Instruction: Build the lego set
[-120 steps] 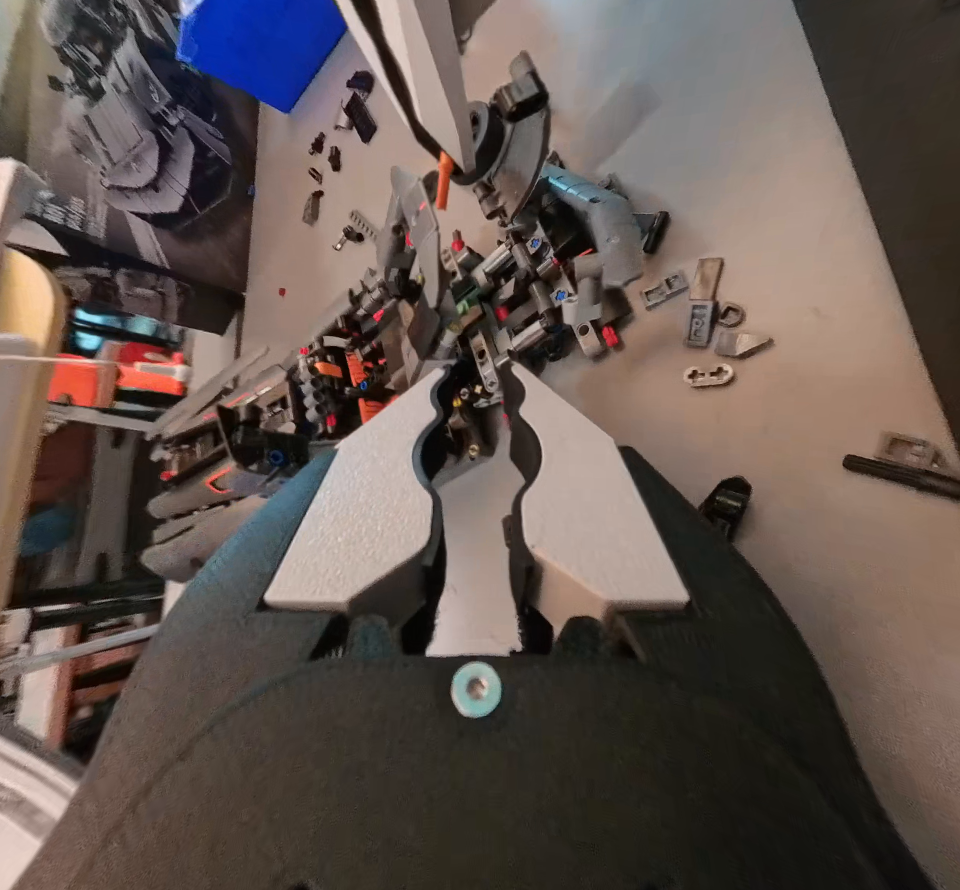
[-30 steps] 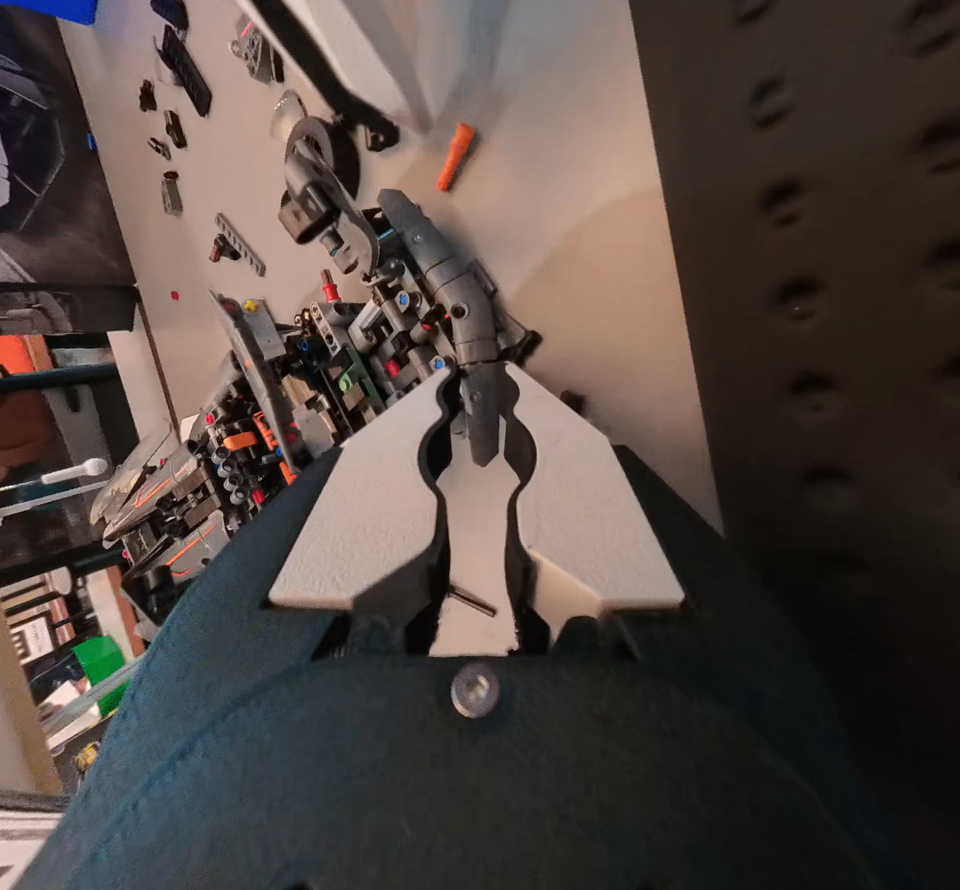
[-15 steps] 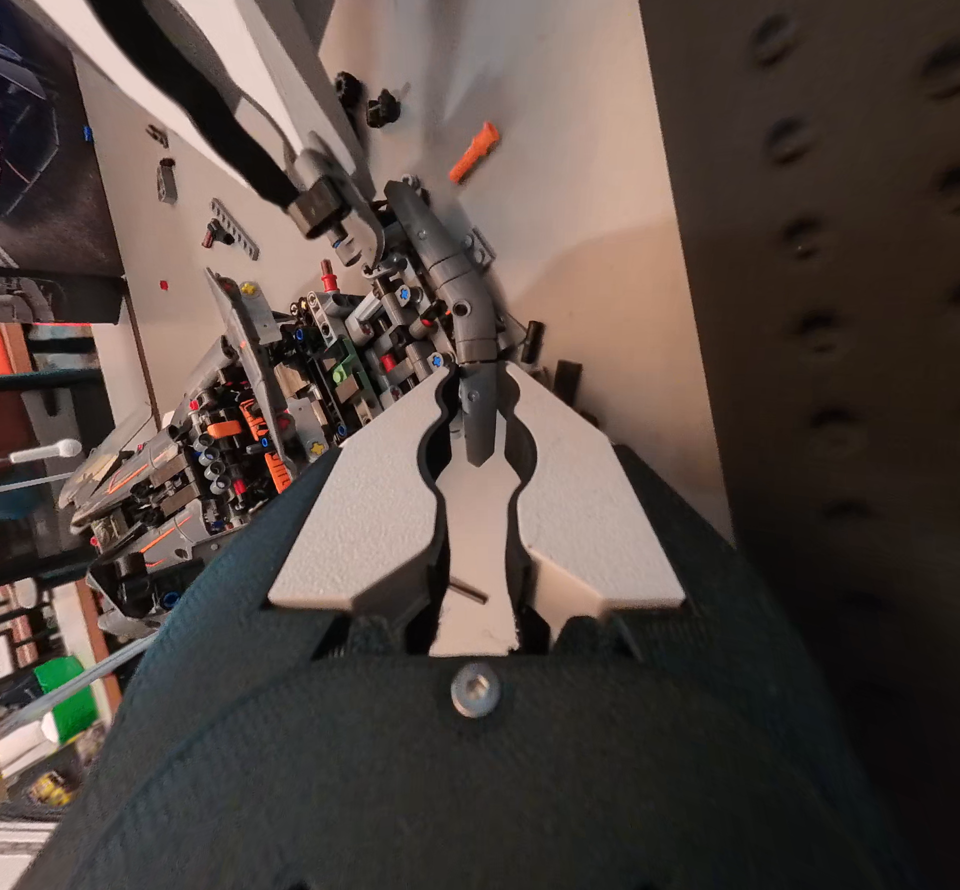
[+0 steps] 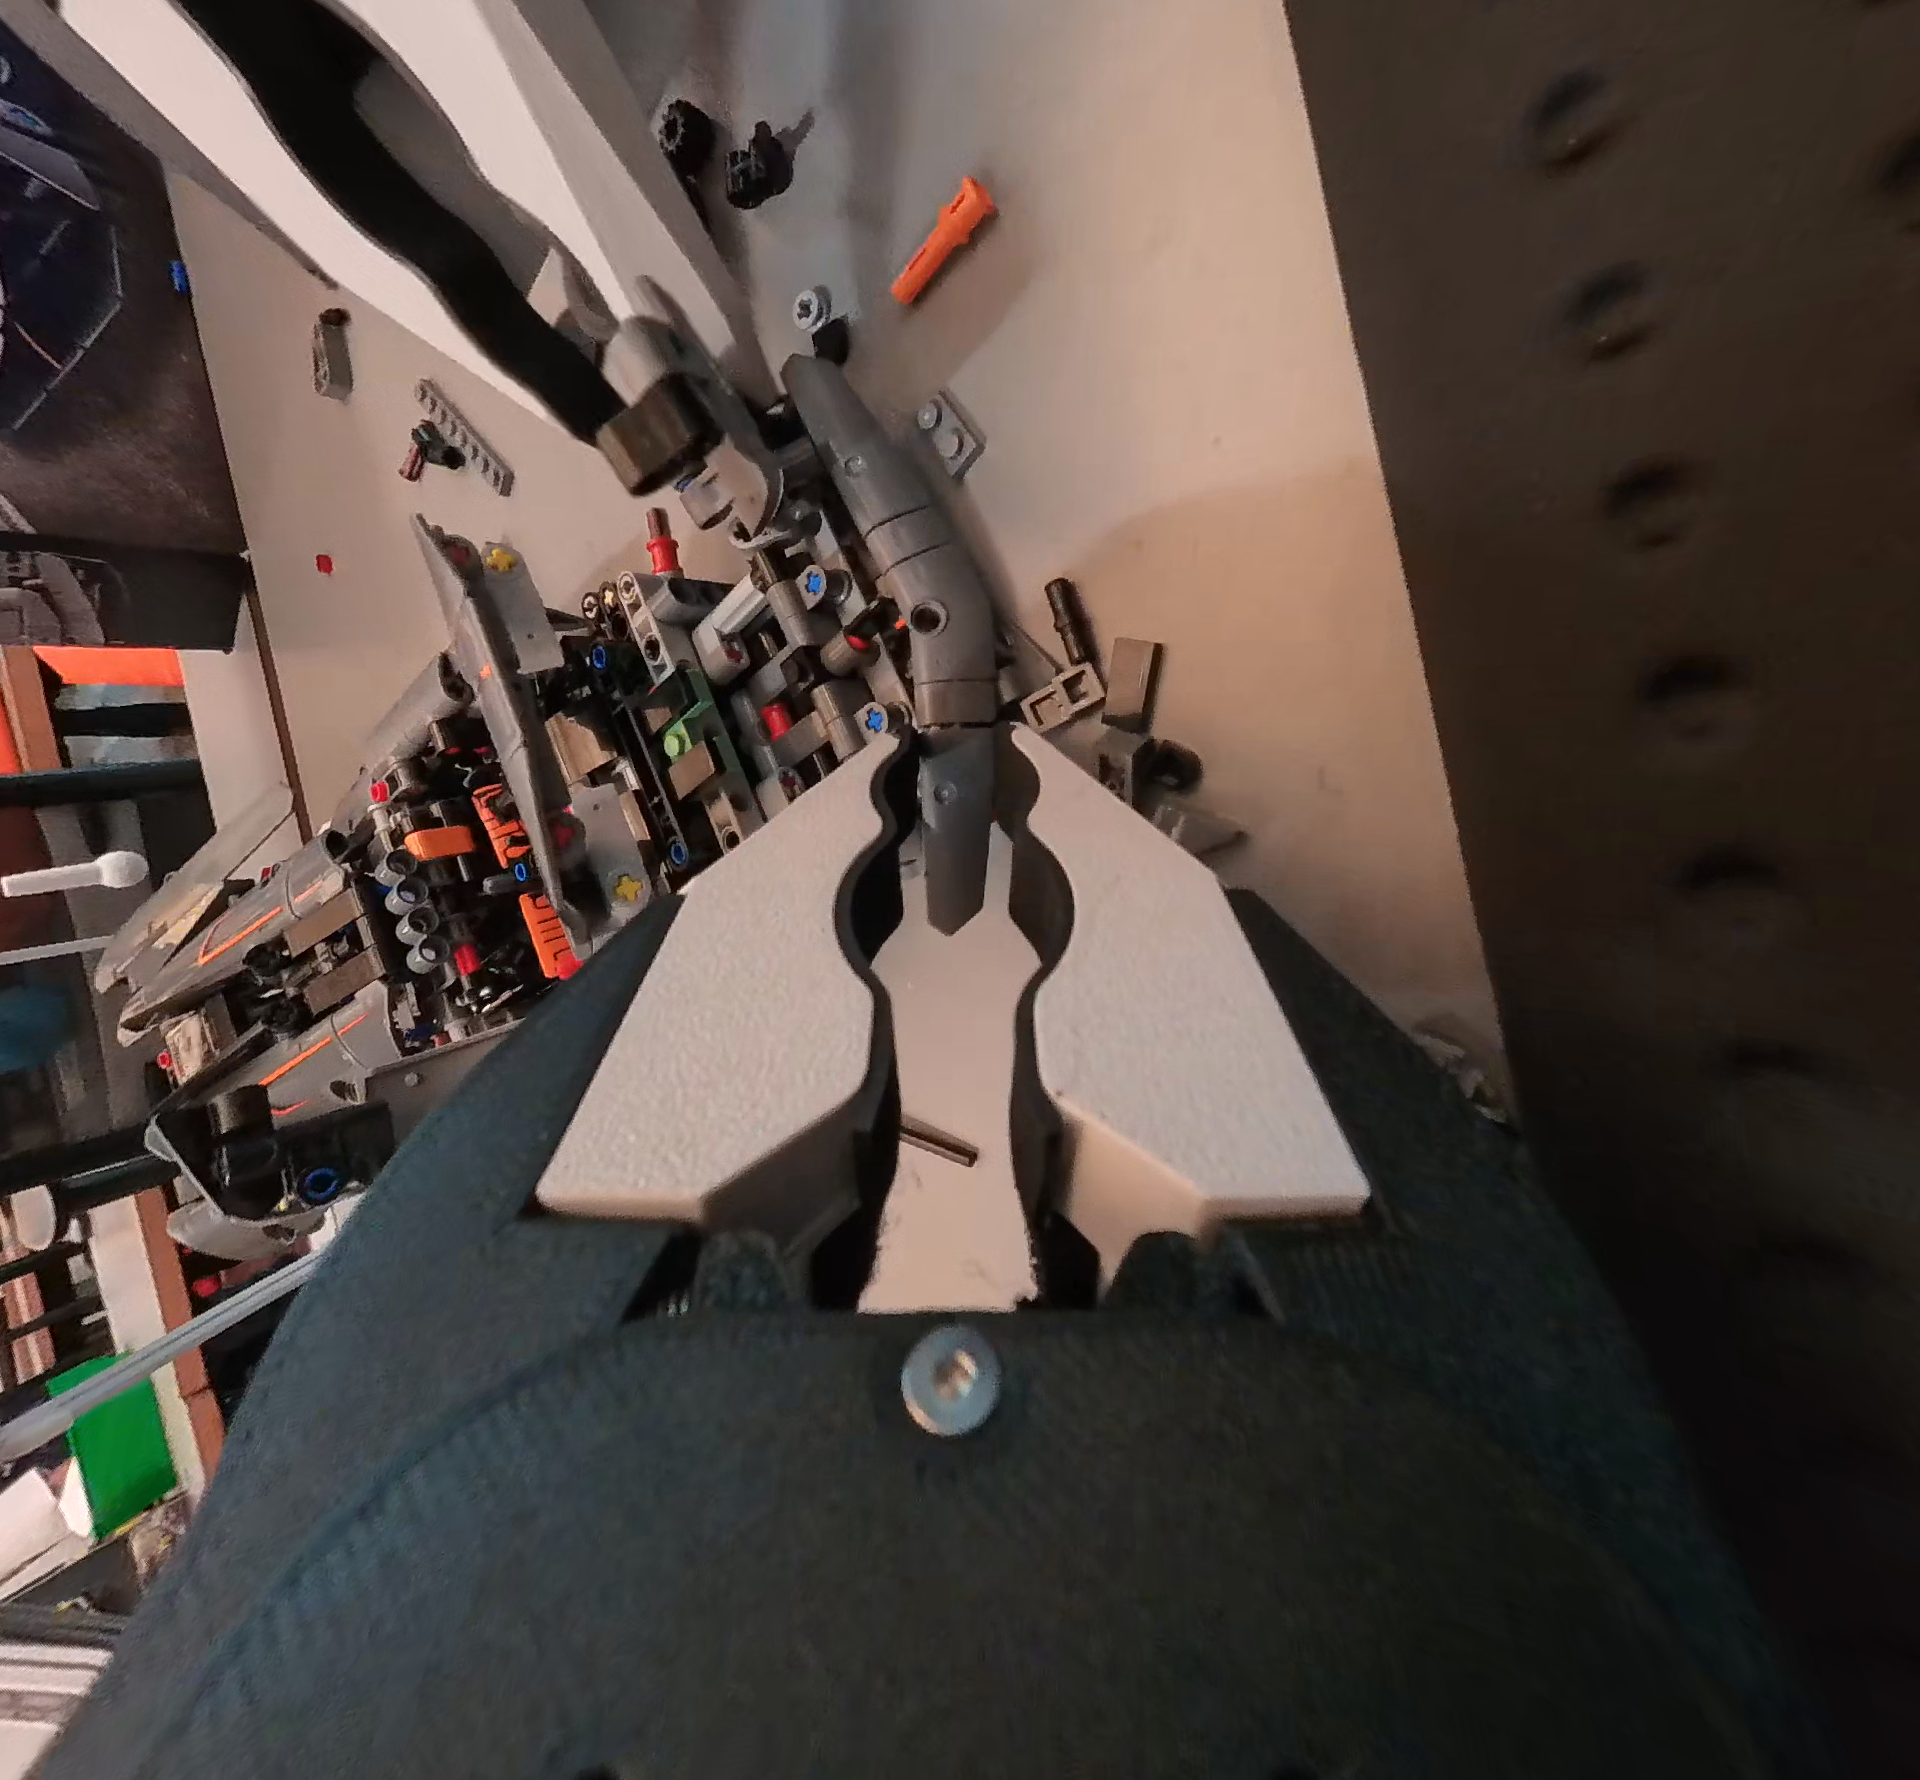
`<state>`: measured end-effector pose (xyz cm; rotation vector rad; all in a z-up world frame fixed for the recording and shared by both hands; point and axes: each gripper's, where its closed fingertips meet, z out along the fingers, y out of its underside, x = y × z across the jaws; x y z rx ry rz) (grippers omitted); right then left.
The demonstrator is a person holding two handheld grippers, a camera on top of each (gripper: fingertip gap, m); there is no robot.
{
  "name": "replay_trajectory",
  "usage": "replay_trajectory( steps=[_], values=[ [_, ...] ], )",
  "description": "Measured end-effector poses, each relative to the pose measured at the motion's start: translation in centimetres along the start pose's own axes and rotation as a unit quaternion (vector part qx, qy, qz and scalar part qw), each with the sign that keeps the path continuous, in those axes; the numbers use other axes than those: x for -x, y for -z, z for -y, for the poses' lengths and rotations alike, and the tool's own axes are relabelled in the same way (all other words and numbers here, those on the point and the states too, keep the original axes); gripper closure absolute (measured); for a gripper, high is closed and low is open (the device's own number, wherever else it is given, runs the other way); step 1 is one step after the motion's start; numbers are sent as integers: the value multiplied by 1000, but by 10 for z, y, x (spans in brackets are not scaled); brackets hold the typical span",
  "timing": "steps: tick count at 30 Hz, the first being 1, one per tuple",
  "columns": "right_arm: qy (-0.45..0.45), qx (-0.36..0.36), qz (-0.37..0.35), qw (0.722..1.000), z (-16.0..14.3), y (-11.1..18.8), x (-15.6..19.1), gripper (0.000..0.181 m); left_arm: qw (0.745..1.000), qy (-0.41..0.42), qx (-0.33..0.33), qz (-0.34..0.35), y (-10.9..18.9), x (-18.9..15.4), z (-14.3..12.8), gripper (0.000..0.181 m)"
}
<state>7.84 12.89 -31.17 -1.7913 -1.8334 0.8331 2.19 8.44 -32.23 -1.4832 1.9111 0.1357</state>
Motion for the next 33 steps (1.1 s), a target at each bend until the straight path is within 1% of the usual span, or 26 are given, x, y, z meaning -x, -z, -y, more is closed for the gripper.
replay_trajectory(
  steps=[2,4,6,9,18,23,25,26,27,29,31,33],
  values=[
    [8,15,-9,1000,-2,-5,-2,155,1000,-3,-1,1,0,0,0,169],
    [10,7,3,1000,0,-7,1,159,1000,-2,0,0,0,0,-1,169],
    [13,6,-2,1000,-1,-7,-1,164,1000,0,-2,0,1,0,-2,169],
    [-17,0,10,1000,-4,-6,-3,164,1000,2,-3,3,0,1,-3,169],
    [-49,0,18,999,-12,-2,-3,164,1000,11,-6,1,-1,1,-2,170],
    [-49,4,14,999,-15,-1,-3,164,1000,13,-7,0,-1,1,-2,170],
    [-57,9,26,998,-18,0,0,181,1000,14,-7,1,-1,1,-2,170],
    [-62,28,18,998,-26,0,-3,181,1000,14,-3,4,-2,2,-3,170],
    [-66,37,6,997,-32,1,-6,181,1000,12,2,5,-1,3,-5,170],
    [-70,14,6,997,-26,6,-5,181,1000,10,6,0,0,3,-7,170],
    [-59,17,-19,998,-24,11,-10,179,1000,-2,12,4,0,3,-7,170],
    [-59,21,-11,998,-22,9,-8,158,1000,-4,13,5,-1,3,-6,170]
  ],
)
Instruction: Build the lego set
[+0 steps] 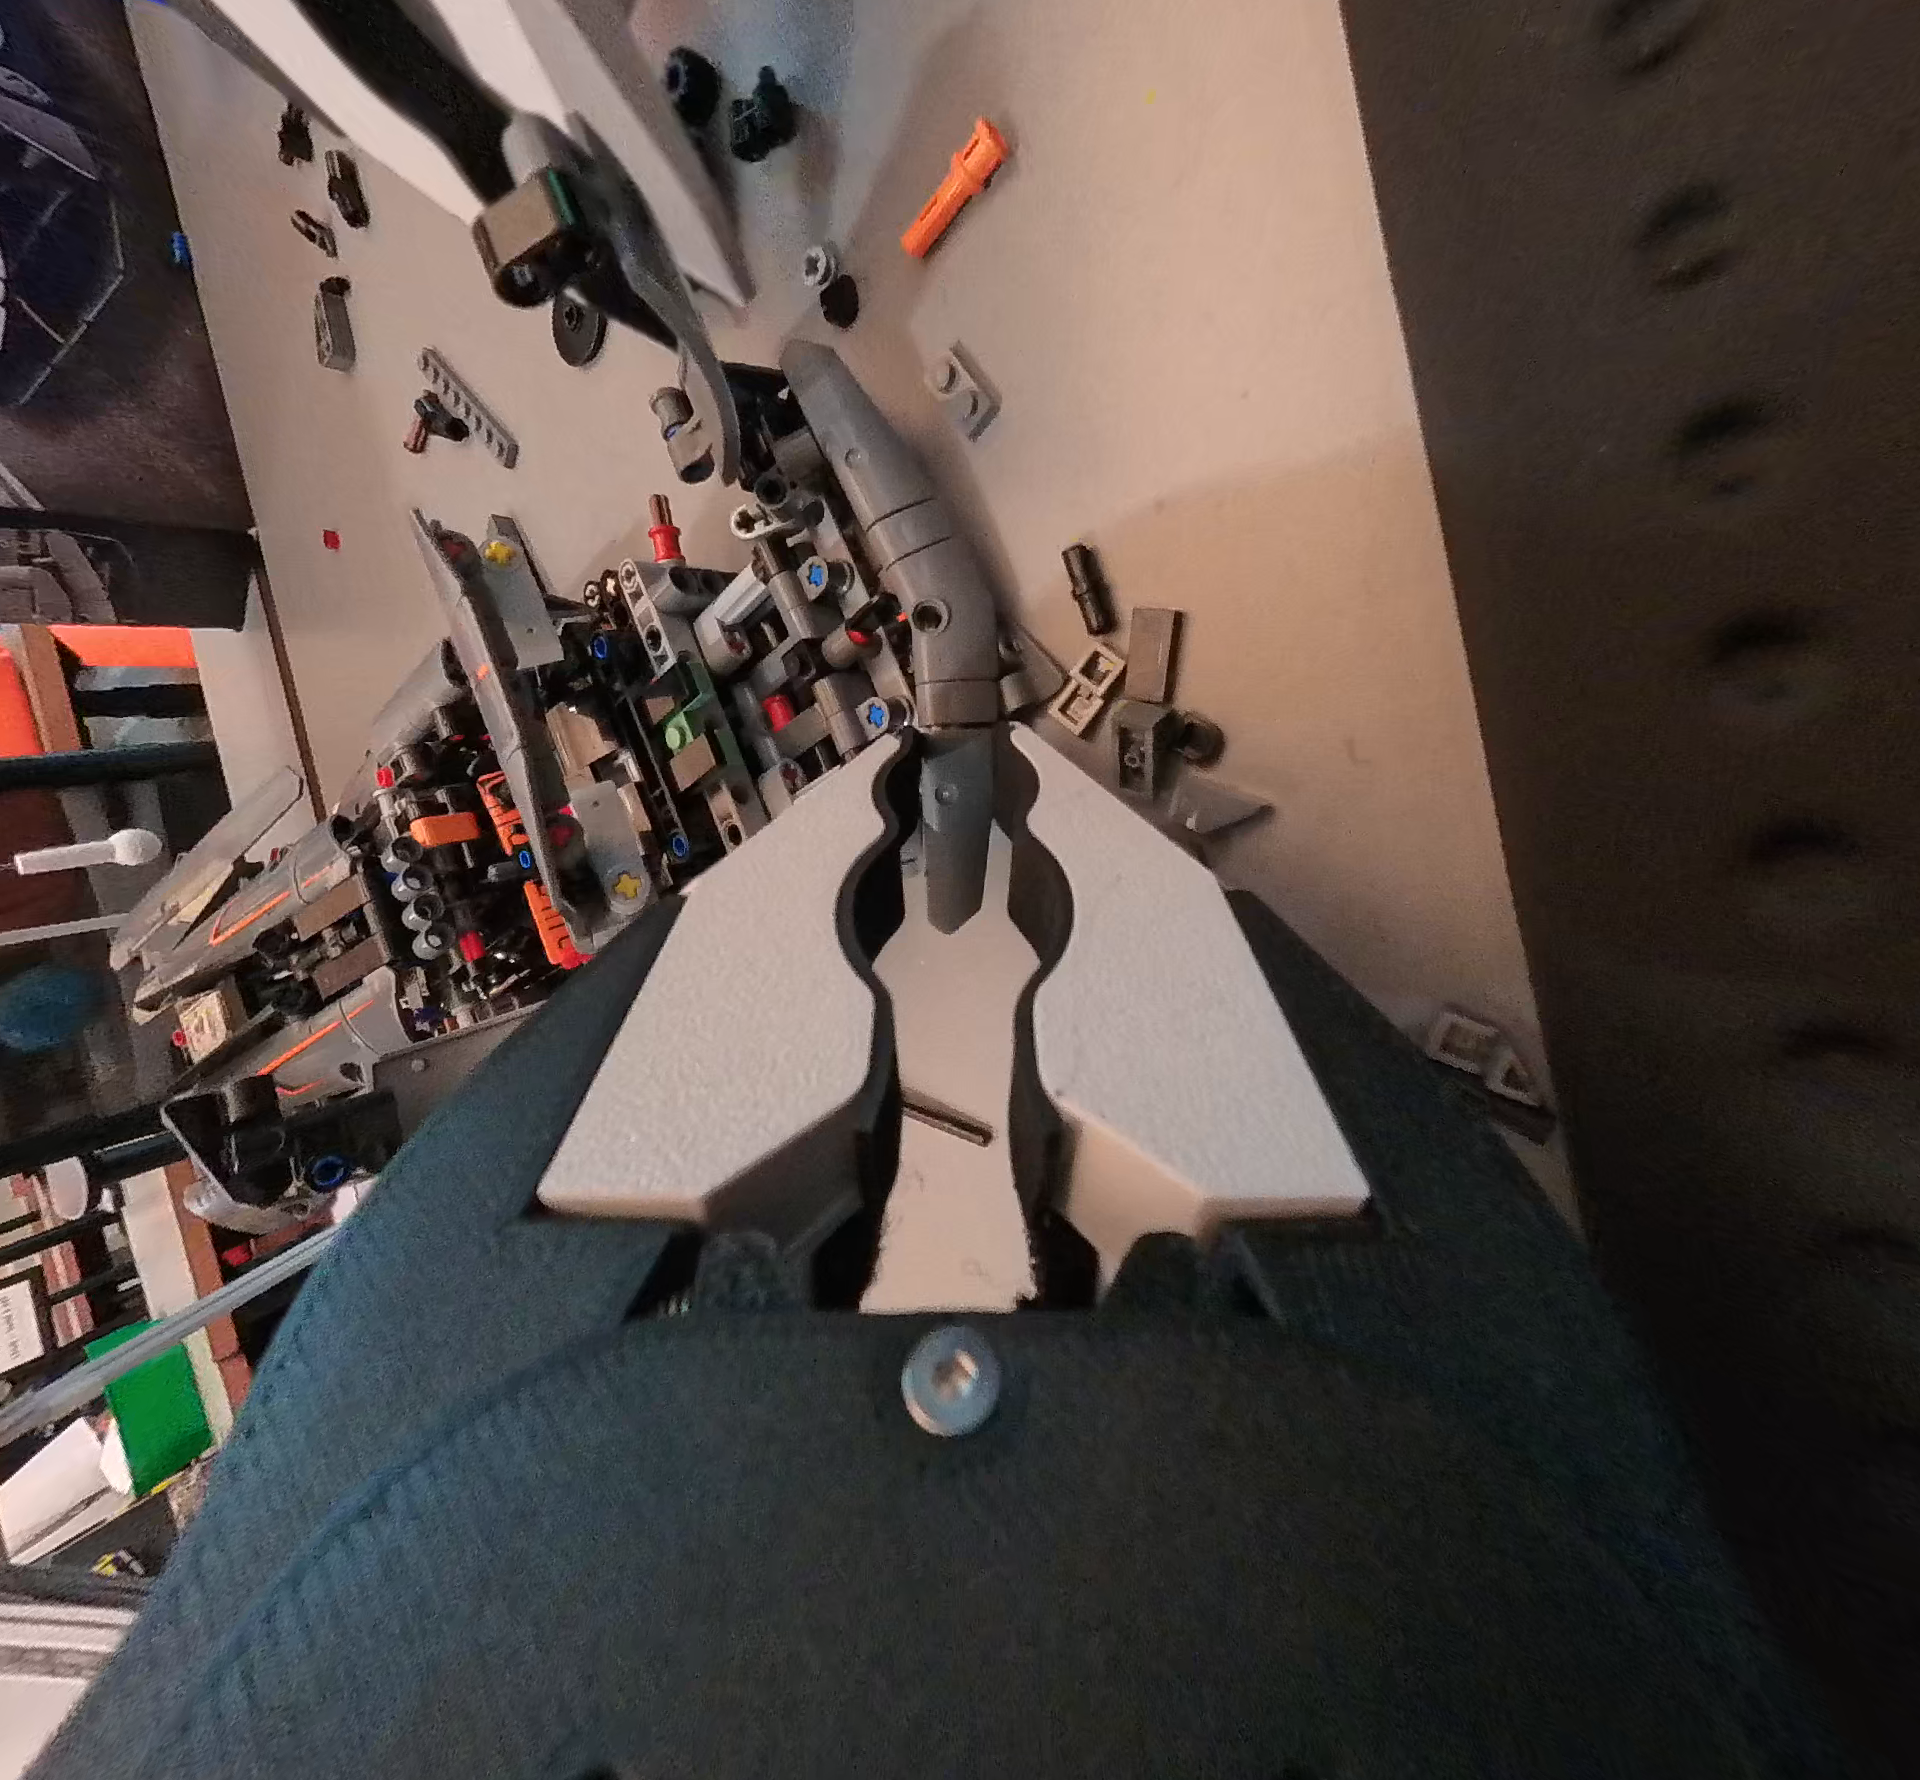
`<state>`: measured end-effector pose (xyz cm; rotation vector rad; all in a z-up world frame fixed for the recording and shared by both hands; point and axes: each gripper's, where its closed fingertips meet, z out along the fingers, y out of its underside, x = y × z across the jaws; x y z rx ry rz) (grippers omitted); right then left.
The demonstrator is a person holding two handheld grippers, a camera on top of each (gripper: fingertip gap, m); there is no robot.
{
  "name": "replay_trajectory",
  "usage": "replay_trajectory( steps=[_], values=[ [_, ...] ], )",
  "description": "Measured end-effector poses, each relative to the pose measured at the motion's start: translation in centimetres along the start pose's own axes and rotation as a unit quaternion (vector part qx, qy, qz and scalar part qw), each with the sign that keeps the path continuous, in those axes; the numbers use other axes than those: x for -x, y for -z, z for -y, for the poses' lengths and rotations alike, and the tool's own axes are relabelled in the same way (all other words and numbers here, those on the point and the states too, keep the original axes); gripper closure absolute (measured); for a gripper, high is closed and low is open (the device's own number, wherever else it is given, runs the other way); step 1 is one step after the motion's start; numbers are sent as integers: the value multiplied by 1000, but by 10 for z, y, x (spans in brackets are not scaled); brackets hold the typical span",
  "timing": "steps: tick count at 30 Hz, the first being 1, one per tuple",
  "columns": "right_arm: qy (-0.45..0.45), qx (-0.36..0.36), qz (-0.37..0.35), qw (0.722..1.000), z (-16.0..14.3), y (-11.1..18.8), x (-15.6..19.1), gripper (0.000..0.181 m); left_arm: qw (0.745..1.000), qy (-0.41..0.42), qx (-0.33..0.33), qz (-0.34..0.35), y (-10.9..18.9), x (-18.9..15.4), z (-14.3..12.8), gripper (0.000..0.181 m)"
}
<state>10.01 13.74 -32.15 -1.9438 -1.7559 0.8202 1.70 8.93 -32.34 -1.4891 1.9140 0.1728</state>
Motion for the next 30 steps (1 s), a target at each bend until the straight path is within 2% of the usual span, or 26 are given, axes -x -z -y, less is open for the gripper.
replay_trajectory(
  steps=[5,7,13,25,30],
  values=[
    [86,-52,-8,995,28,9,22,148,1000,7,-7,-4,0,0,0,170],
    [109,-46,-11,993,29,4,25,143,1000,5,-7,-4,0,0,0,170],
    [148,-42,-23,988,29,-3,29,169,1000,3,-11,-1,0,0,1,170],
    [76,-76,-16,994,27,12,18,179,1000,6,-14,1,0,0,1,170],
    [78,-72,-26,994,28,11,18,179,1000,5,-14,0,0,0,1,170]
  ],
)
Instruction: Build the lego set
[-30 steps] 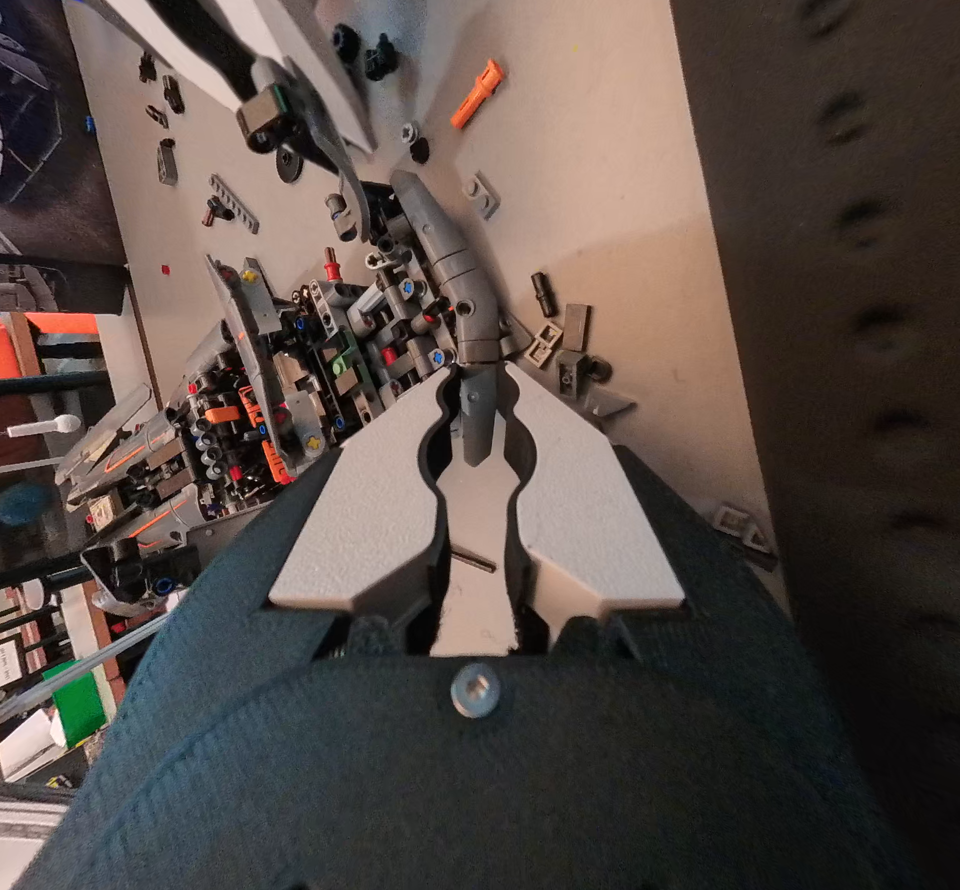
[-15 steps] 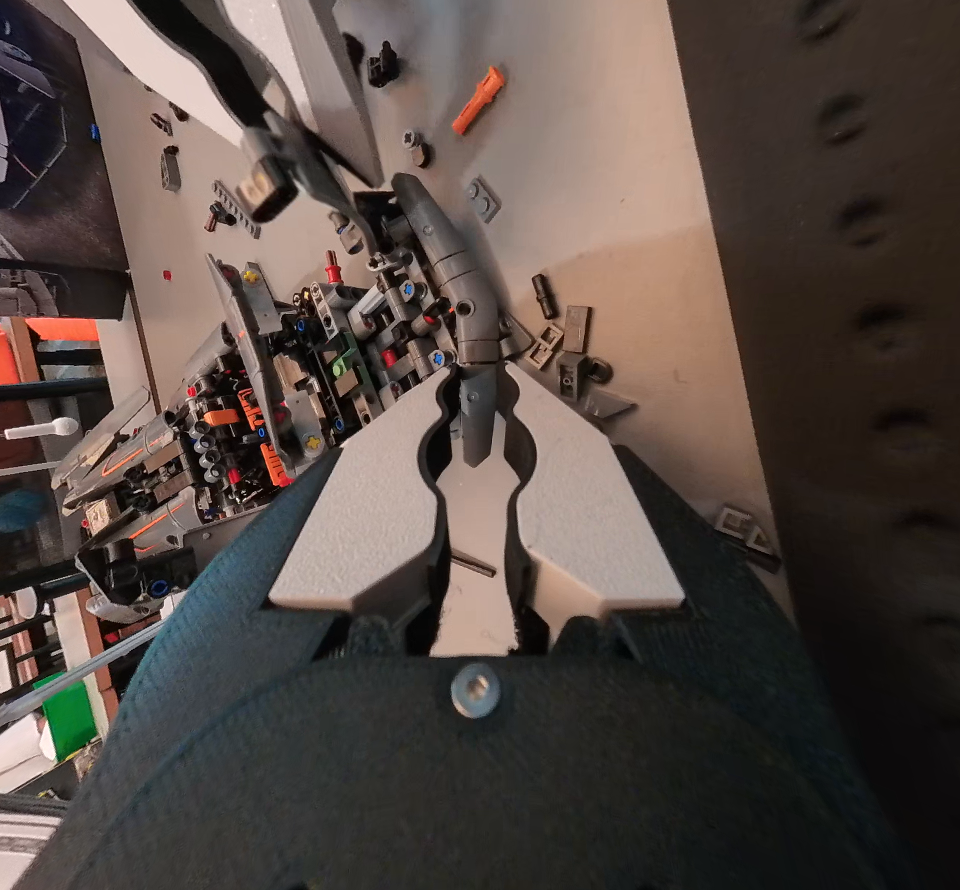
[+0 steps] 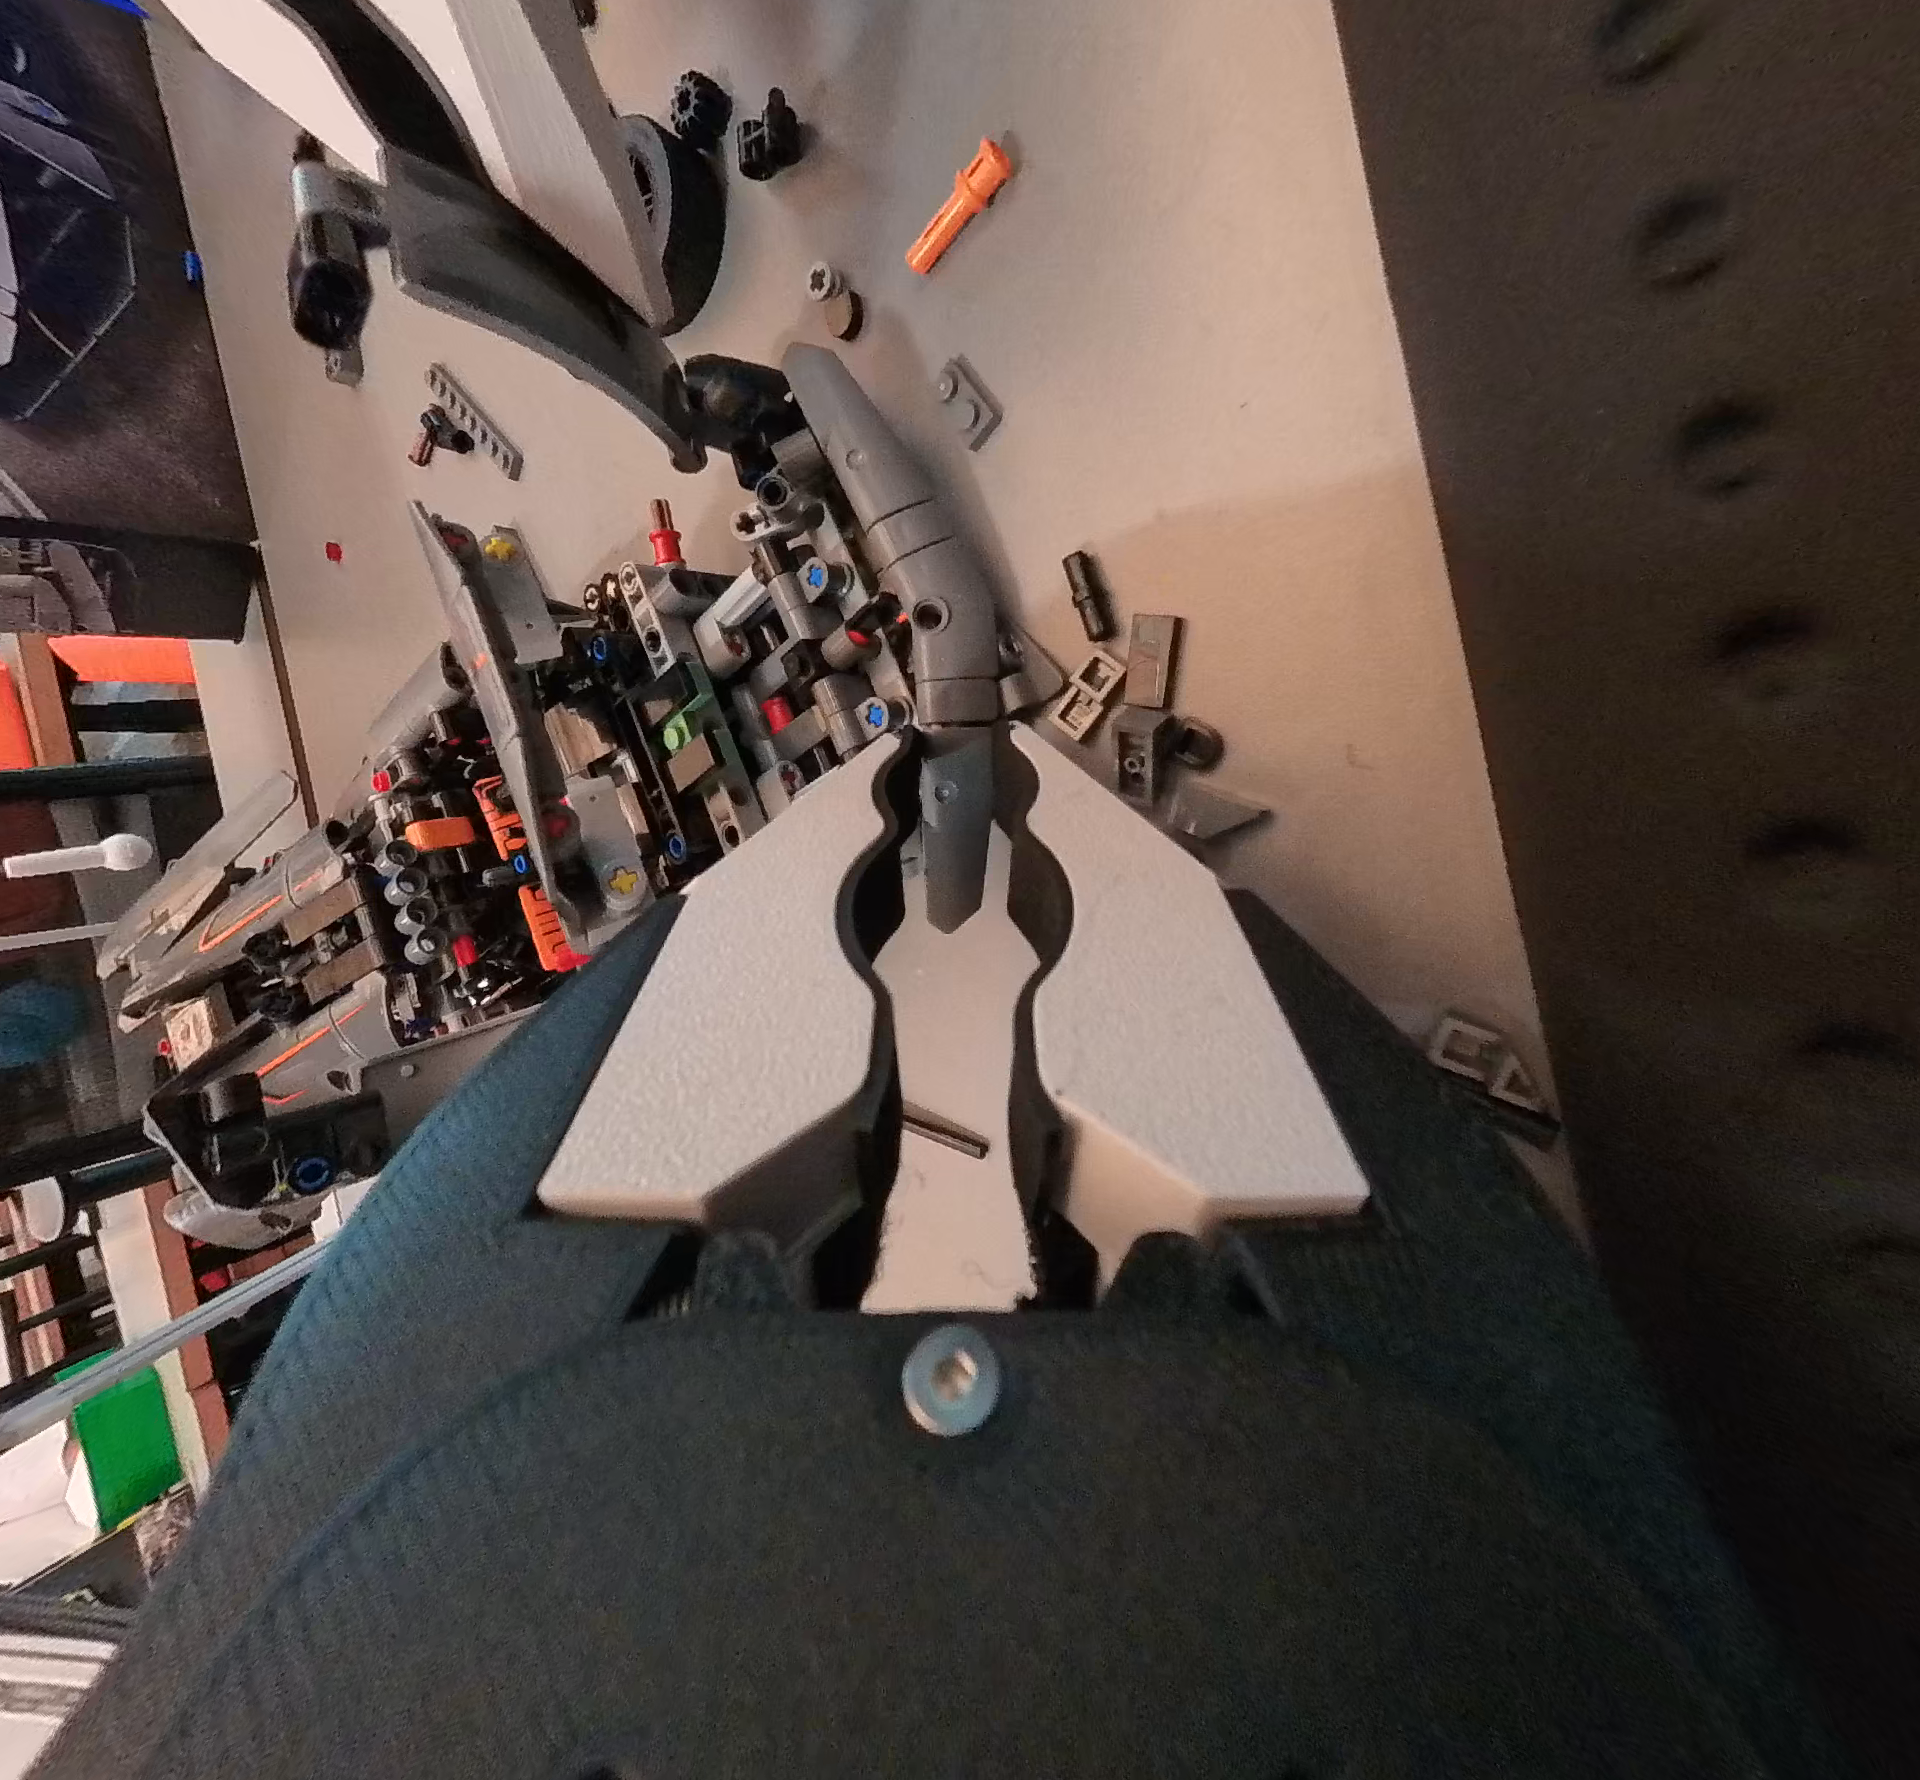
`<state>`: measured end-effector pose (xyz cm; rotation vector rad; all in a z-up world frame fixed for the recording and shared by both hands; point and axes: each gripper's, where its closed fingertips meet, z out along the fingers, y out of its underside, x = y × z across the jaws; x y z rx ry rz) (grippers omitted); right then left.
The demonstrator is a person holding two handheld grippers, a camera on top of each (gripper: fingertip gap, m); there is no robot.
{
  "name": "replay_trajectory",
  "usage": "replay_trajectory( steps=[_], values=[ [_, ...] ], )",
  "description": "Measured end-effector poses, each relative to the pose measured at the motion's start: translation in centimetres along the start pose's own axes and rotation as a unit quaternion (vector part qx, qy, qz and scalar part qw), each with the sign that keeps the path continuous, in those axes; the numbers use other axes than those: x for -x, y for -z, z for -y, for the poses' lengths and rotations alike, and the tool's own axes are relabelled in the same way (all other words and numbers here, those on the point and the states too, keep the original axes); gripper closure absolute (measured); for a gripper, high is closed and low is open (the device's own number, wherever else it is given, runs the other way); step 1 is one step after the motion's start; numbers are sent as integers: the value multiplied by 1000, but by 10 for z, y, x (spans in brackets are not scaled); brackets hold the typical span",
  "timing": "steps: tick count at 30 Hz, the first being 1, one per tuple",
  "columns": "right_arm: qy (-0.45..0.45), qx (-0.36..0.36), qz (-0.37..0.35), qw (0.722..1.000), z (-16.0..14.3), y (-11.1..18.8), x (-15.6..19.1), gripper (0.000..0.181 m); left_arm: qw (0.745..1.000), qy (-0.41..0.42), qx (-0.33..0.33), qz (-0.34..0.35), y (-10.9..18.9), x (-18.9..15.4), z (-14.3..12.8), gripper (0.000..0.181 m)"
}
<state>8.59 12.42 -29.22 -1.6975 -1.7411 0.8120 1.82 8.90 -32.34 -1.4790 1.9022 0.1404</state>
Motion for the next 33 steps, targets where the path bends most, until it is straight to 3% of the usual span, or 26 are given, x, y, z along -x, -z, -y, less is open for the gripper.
replay_trajectory(
  steps=[8,9,10,12,14,16,18,19,21,24,26,27,29,32,33],
  values=[
    [-6,-4,-6,1000,-2,2,-2,179,1000,2,-5,0,0,0,1,170],
    [-20,-2,-5,1000,-2,2,-2,175,1000,2,-4,0,0,0,1,170],
    [-36,15,-12,999,-6,3,-4,156,1000,1,-3,0,0,0,1,170],
    [-68,49,-75,994,-20,24,-21,144,1000,0,-2,0,0,0,1,170],
    [-133,31,-172,976,-36,74,-45,145,1000,-2,-1,1,0,0,0,170],
    [-230,-1,-315,921,-70,150,-72,146,1000,0,-4,1,1,0,0,170],
    [-349,-28,-452,820,-119,235,-84,156,1000,5,-10,-2,1,0,0,170],
    [-390,-38,-487,781,-136,268,-82,160,1000,6,-13,-2,1,0,0,170],
    [-448,3,-515,731,-165,311,-72,146,1000,9,-18,-5,0,0,1,170],
    [-500,156,-502,688,-209,355,-59,146,999,20,-30,-1,0,0,1,169],
    [-537,179,-447,693,-238,368,-67,145,999,31,-44,1,0,0,1,169],
    [-567,182,-395,699,-254,363,-69,137,998,33,-50,1,1,0,1,169],
    [-596,206,-302,715,-284,346,-63,141,998,33,-55,-1,1,-1,1,169],
    [-596,242,-257,721,-319,330,-48,143,998,33,-57,0,2,-1,0,169],
    [-593,225,-237,736,-318,320,-47,142,998,33,-57,1,2,-1,0,169]
  ],
)
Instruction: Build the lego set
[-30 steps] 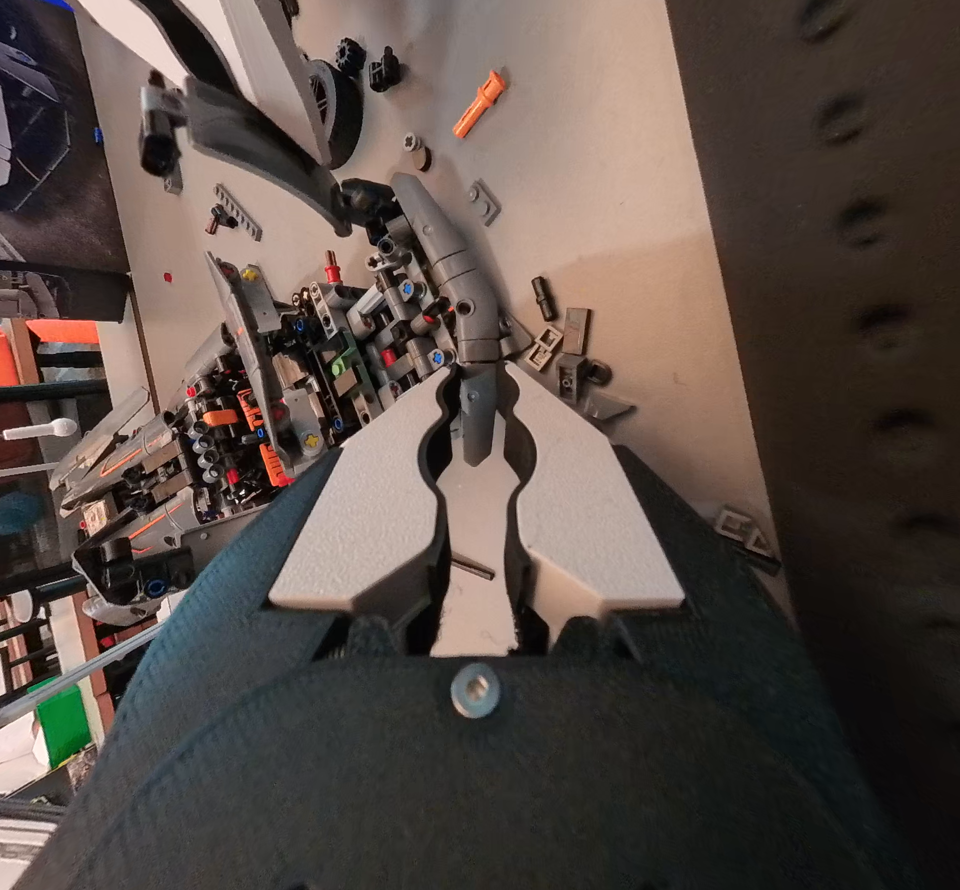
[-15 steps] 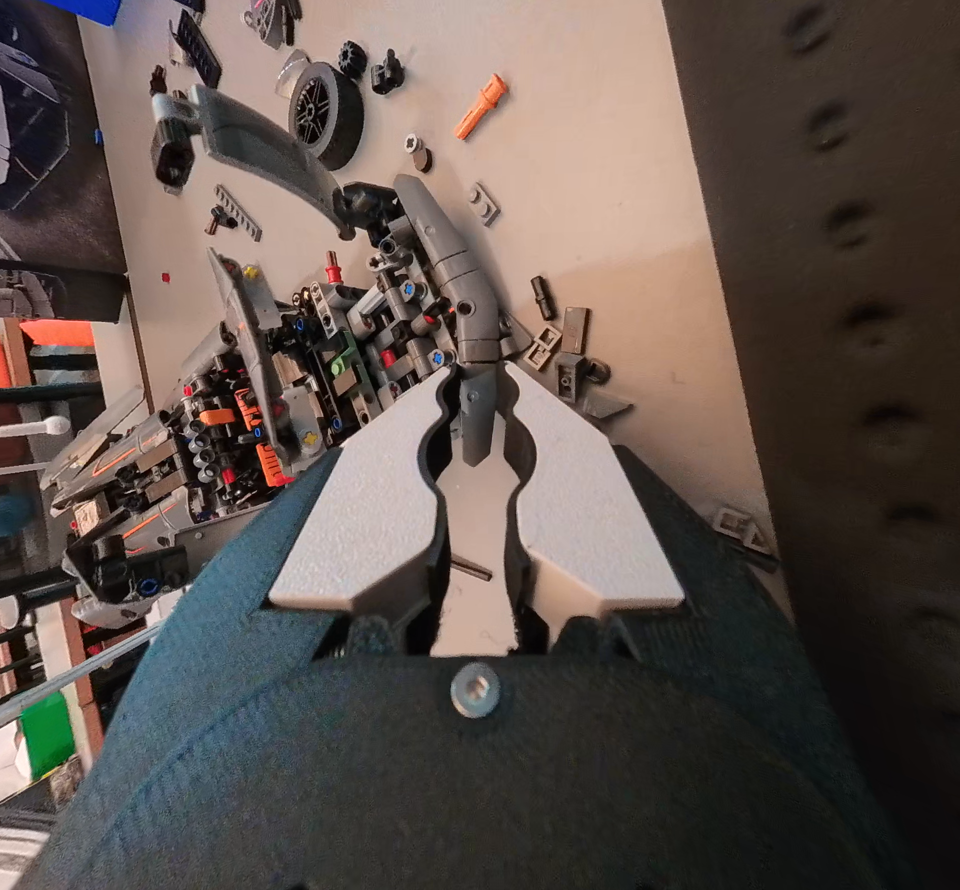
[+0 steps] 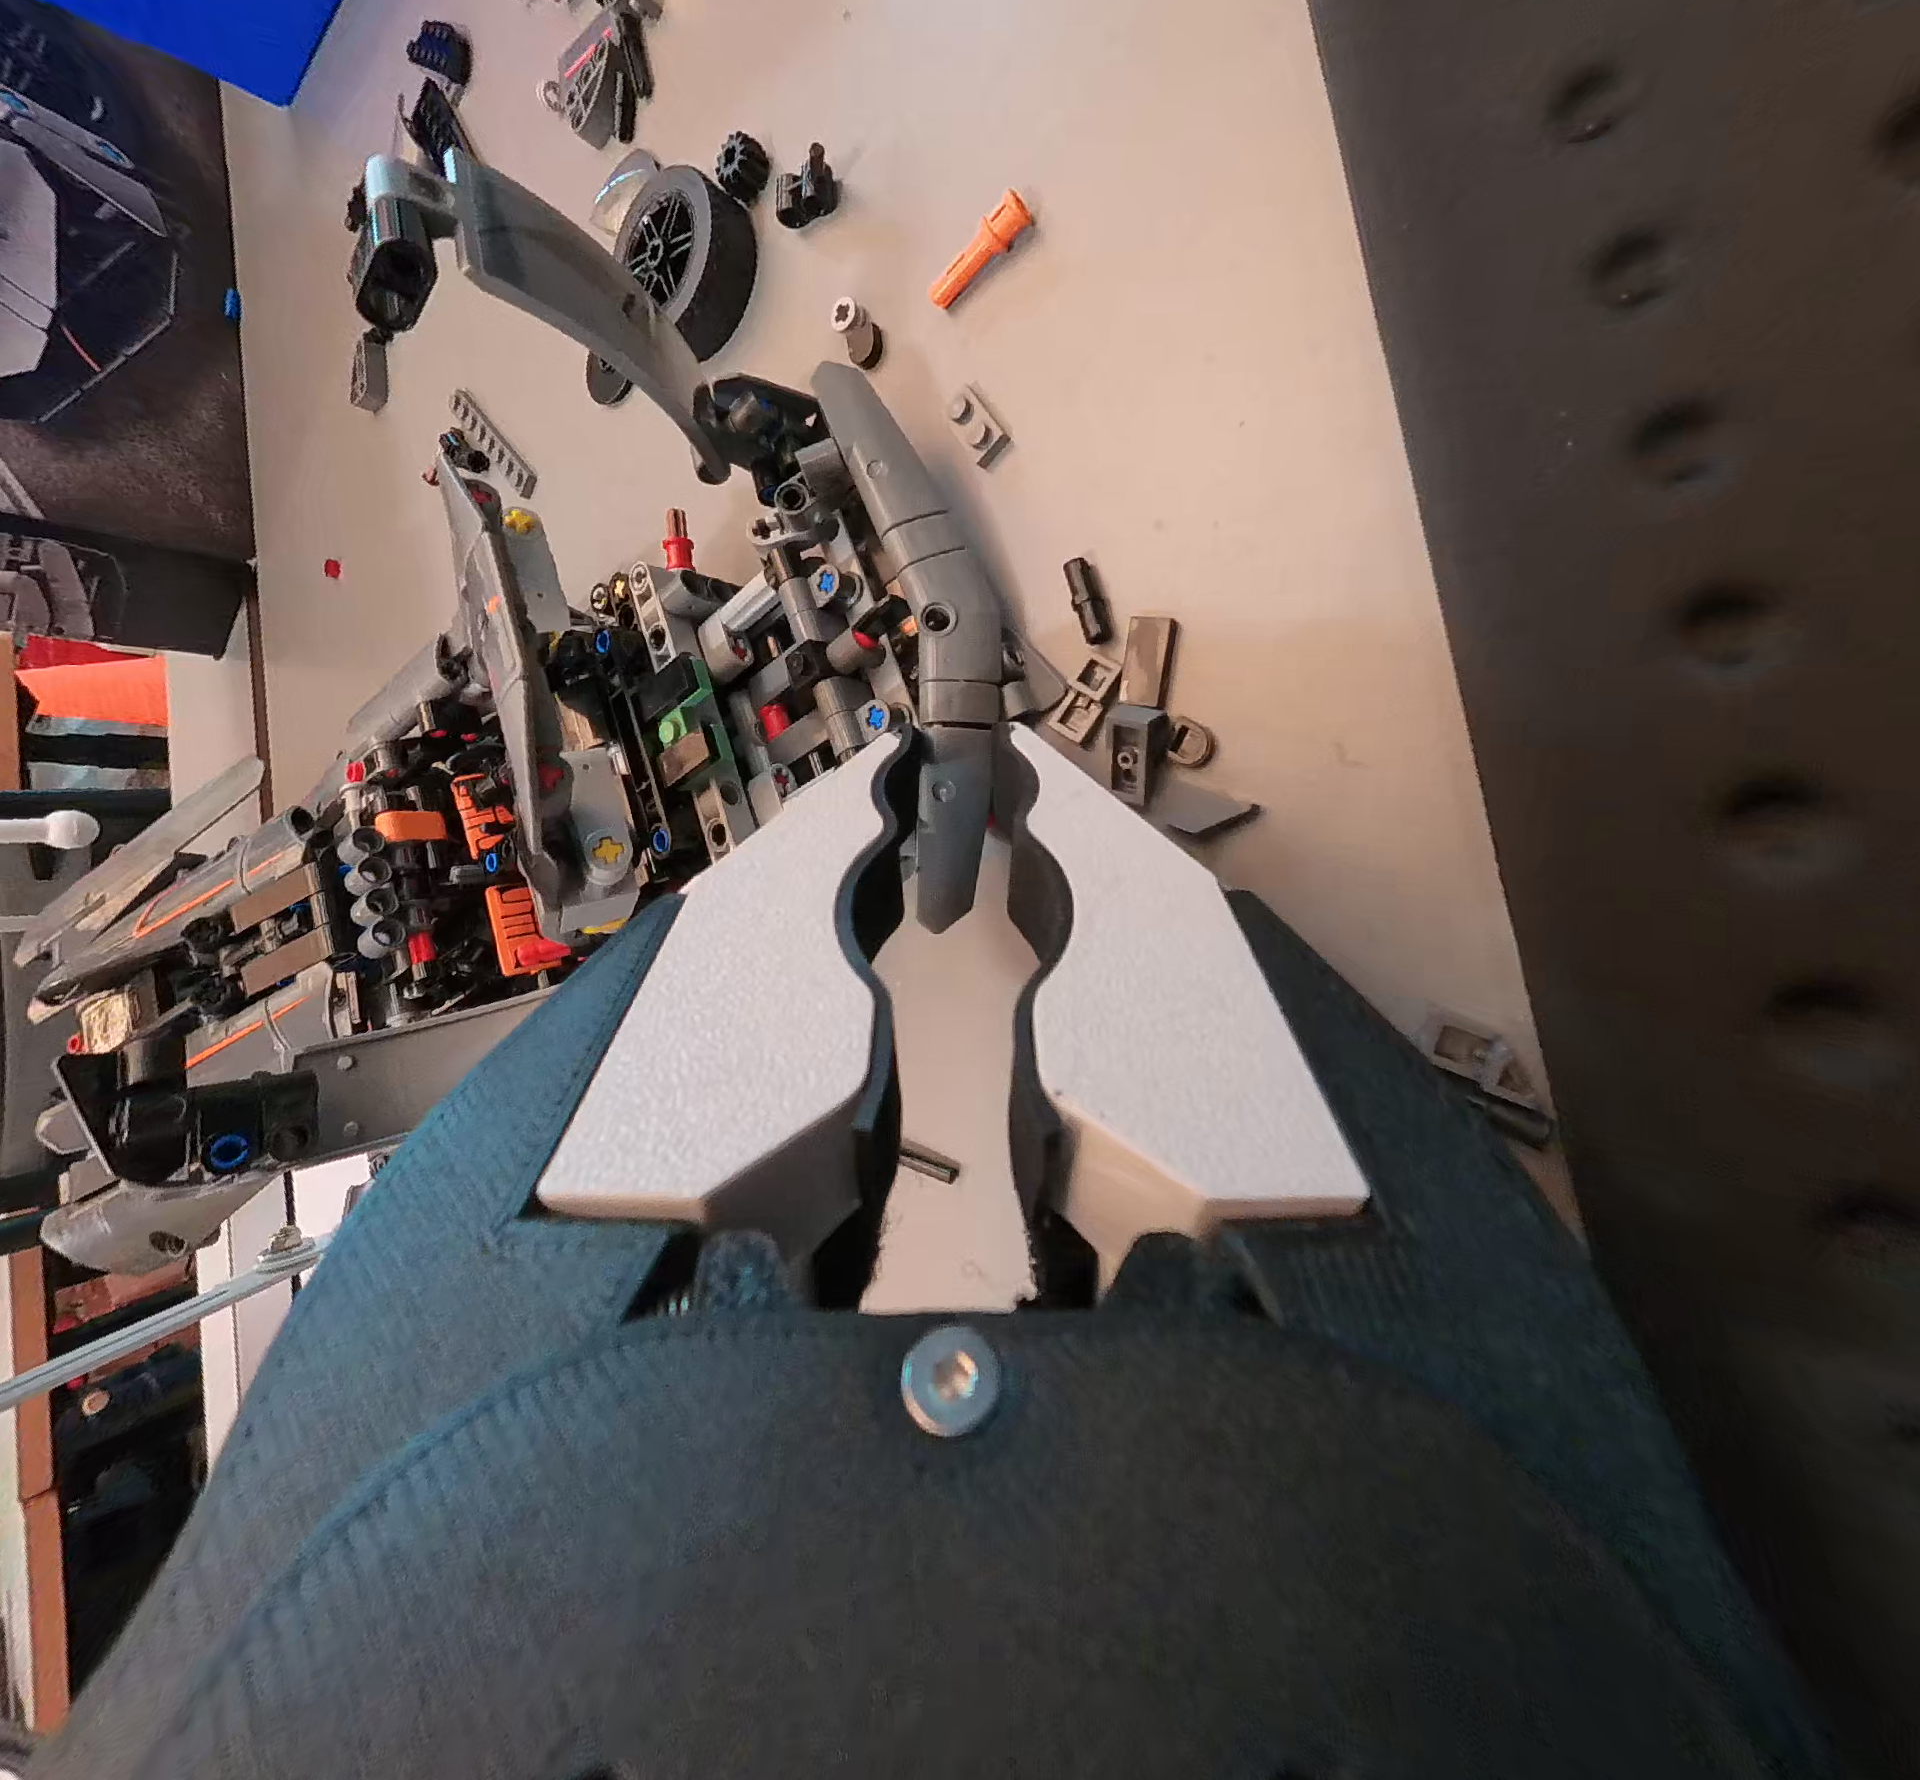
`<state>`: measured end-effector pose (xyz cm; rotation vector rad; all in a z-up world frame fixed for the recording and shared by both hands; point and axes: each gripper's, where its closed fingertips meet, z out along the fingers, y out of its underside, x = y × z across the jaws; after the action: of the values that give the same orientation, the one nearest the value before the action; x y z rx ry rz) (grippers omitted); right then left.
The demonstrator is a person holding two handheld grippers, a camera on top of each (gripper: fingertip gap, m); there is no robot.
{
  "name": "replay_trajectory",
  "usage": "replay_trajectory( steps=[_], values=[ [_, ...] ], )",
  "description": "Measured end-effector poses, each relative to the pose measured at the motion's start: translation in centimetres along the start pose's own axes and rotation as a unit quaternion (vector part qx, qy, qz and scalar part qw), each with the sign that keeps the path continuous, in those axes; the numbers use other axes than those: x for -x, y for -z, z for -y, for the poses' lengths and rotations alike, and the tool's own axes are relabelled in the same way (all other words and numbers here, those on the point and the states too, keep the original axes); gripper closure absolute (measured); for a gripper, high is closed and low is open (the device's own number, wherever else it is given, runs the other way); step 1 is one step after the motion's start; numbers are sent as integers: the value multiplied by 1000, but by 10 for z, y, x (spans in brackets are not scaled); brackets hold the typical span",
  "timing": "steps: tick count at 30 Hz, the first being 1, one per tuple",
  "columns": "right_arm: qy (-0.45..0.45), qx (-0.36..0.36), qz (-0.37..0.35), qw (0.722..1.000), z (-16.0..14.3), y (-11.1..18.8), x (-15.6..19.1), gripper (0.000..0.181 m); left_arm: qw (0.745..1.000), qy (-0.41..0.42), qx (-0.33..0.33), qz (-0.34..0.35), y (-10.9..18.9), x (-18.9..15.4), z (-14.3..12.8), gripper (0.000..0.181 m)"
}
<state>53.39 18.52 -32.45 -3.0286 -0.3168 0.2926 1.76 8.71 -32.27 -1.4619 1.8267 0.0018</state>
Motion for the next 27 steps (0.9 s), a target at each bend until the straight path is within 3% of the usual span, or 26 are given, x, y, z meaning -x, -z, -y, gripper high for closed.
replay_trajectory(
  steps=[2,4,11,16,20,24,27],
  values=[
    [11,-43,40,998,13,-7,11,146,1000,1,1,-1,0,0,0,169],
    [6,-39,54,998,12,-12,11,147,1000,5,-1,-2,0,0,0,169],
    [25,-26,36,999,7,-13,10,157,1000,7,0,-4,-1,0,2,169],
    [44,-18,-5,999,6,-14,4,176,1000,3,1,-2,-1,0,2,170],
    [51,-21,-6,998,5,-15,6,177,1000,-1,2,0,-1,0,1,169],
    [57,-25,-1,998,-2,-2,23,177,1000,0,0,0,-1,0,2,169],
    [117,-69,19,991,8,28,78,177,1000,0,-1,-1,-2,0,2,170]
  ],
)
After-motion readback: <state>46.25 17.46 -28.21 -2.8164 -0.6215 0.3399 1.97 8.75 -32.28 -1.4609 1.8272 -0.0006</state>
